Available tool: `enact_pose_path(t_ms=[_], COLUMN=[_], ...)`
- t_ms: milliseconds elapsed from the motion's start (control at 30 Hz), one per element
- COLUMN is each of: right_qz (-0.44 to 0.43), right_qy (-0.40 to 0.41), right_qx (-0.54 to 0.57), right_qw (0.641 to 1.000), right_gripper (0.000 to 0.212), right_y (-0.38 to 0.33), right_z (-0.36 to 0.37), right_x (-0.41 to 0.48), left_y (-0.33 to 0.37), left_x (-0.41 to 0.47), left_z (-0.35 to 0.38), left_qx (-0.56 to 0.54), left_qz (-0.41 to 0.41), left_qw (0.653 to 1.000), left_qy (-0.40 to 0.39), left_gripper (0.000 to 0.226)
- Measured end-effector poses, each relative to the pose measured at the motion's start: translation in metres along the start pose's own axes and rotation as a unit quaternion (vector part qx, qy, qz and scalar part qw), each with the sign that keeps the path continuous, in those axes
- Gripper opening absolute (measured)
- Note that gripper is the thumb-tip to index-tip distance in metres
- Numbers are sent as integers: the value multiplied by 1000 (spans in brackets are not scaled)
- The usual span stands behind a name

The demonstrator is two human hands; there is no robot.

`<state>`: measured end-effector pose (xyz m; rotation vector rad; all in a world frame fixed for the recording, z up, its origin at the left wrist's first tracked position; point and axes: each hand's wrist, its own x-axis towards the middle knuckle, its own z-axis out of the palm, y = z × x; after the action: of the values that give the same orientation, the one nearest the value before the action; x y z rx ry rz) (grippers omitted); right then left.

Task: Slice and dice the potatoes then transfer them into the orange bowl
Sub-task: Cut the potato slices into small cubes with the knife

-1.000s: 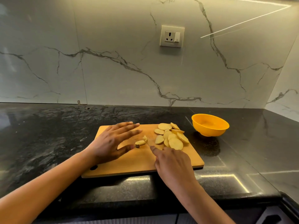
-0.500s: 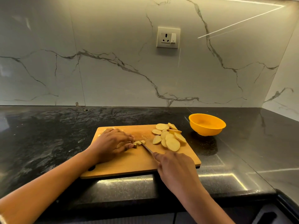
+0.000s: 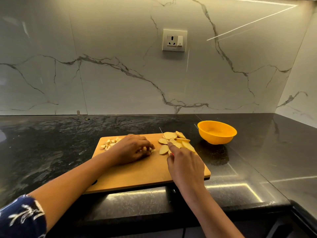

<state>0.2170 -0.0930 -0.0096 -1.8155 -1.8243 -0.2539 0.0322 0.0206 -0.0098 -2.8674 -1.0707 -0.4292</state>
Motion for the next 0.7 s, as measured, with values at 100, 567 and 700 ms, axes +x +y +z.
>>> enact_pose_path(t_ms=[100,567,700], right_qz=[4,5,4], right_qy=[0,-7,-16], right_qx=[15,22,32], right_qw=[1000,1000,999], right_gripper=[50,50,50], right_y=[1,0,1], right_z=[7,12,13], right_x=[-1,14,11], left_y=[-4,-38,-14], left_x=[1,-27,-16], left_z=[-1,-16,-11], left_qx=[42,-104,-74], left_qz=[-9,-134,-43], left_qw=[999,973,990], left_qy=[26,156,116], left_gripper=[23,32,41])
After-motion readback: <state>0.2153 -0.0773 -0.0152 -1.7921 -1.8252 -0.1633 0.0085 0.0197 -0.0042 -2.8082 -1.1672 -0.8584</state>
